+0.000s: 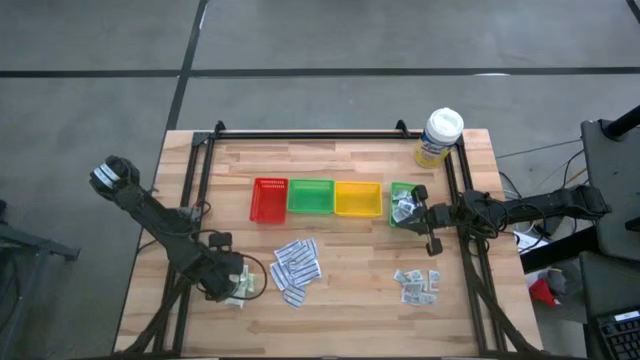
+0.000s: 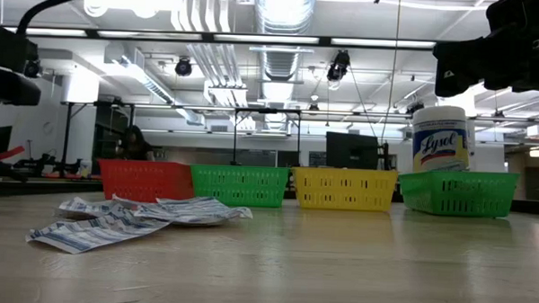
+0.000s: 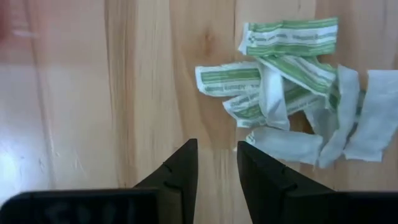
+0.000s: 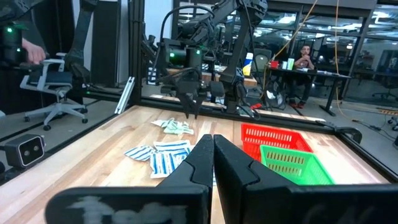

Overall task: Pick & Place First Aid Supplies
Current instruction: Put the green bandage into the left green bin

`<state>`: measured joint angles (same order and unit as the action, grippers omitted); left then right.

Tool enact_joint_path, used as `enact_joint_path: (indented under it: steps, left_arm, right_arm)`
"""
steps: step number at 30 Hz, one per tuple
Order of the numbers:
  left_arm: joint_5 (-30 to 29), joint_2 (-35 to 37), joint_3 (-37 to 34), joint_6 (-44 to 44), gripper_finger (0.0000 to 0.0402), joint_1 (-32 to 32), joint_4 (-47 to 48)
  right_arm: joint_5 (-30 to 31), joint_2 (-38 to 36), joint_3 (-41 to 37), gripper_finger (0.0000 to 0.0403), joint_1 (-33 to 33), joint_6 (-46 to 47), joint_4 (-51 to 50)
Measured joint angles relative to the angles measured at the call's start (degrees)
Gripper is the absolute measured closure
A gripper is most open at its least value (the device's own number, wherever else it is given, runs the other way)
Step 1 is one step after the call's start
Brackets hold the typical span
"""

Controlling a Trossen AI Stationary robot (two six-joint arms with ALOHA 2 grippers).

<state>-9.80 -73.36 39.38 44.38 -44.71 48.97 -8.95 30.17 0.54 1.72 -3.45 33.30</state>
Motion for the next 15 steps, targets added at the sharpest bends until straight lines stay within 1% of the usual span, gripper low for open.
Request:
enact_joint_path:
  steps: [6, 15]
  left_arm:
    - [2.86, 0.00, -3.32, 0.21, 0.0293, 0.00, -3.47]
    - [2.86, 0.02, -3.52, 0.70, 0.0293, 0.00, -4.89]
  right_arm:
    - [0.01, 0.00, 0.00, 0.0394, 0.02, 0.06, -0.02]
    - [0.00, 0.04, 0.00, 0.0394, 0.02, 0.06, -0.02]
